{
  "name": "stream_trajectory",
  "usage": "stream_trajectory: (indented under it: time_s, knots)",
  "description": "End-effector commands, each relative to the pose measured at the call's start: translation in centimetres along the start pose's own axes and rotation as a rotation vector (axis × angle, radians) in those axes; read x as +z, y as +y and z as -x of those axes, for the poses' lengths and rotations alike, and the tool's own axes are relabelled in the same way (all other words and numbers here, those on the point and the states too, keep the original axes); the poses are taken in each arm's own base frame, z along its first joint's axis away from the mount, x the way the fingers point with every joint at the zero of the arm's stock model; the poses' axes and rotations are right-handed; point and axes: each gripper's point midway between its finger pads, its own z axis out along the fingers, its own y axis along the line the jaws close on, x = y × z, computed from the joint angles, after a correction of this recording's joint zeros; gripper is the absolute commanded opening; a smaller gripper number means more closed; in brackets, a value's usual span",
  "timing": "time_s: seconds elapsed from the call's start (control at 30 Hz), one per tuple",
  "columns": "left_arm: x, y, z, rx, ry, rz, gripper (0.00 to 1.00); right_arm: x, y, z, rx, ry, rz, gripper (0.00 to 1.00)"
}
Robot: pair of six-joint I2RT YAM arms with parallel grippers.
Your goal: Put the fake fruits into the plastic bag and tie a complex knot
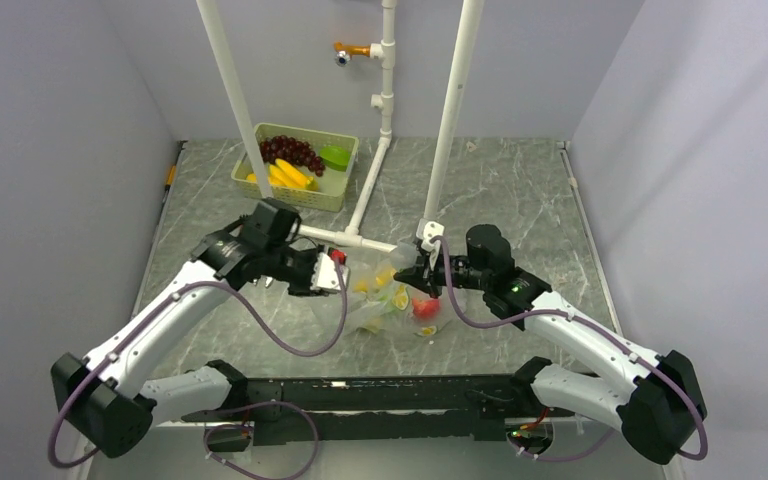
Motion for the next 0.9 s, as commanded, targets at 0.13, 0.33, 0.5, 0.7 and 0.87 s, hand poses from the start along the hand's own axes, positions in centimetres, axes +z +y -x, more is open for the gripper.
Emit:
stream_trajectory:
  time_s: [0.13, 0.33, 0.5, 0.7, 0.87]
  knots:
    - [3.3, -1.4, -3.5, 0.301, 0.169, -0.112, 0.45, 0.2, 0.3, 1.0, -0.075, -0.01, 0.036, 0.0]
    - [5.4, 0.0, -5.4, 0.45, 0.27, -0.111, 0.52, 0.2, 0.3, 0.8, -0.077, 0.0, 0.038, 0.0]
    - [7.1, 0.3, -7.1, 0.521, 0.328, -0.13, 0.6, 0.3, 0.2, 0.8, -0.078, 0.002, 0.036, 0.0]
    - [8.6, 0.8, -9.7, 0.575, 0.403, -0.13, 0.56, 0.2, 0.0, 0.8, -0.083, 0.003, 0.023, 0.0]
    - [9.1, 0.6, -8.3, 0.548, 0.359, -0.093, 0.33, 0.2, -0.2, 0.3, -0.089, 0.013, 0.014, 0.0]
